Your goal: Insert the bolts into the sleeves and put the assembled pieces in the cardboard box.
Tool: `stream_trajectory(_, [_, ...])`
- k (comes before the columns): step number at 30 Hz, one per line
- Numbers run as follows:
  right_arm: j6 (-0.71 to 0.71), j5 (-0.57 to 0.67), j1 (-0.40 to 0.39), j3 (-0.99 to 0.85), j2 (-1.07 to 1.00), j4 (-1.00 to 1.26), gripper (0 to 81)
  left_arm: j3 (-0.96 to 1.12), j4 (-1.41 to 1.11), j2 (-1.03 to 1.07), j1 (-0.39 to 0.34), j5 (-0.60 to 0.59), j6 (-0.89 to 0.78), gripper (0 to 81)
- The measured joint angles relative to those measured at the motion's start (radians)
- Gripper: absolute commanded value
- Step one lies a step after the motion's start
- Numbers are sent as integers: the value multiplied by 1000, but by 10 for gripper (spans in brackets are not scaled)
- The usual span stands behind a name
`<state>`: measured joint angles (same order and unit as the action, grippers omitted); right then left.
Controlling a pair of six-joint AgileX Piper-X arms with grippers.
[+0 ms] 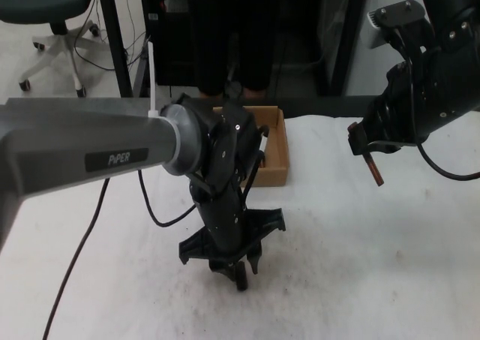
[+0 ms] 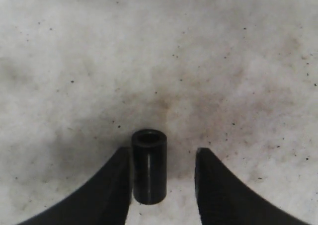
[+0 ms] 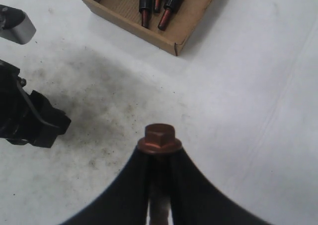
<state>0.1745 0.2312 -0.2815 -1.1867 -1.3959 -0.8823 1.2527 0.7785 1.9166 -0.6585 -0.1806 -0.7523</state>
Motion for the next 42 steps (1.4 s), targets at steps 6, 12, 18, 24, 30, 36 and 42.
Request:
stream_trajectory(6, [0, 0, 0, 0, 0, 0, 8, 0, 2, 19, 0, -10, 4, 381])
stream_trajectory(12, [0, 0, 0, 0, 0, 0, 8, 6, 11, 27, 0, -16, 4, 381])
stream_trajectory(18, [0, 0, 0, 0, 0, 0, 8, 6, 17, 31, 0, -16, 5, 196])
stream_trajectory(24, [0, 0, 0, 0, 0, 0, 8, 6, 17, 31, 0, -18, 73, 3])
stream_trajectory(30, [-4, 0, 4, 0, 0, 0, 8, 6, 17, 27, 4, -12, 171, 3])
stream_trajectory(36, [-65, 0, 31, 0, 0, 6, 8, -11, 18, -72, 0, 267, 641, 3])
stream_trajectory(42, [-126, 85, 67, 1, 0, 60, 8, -149, -213, -333, 0, 372, 775, 3])
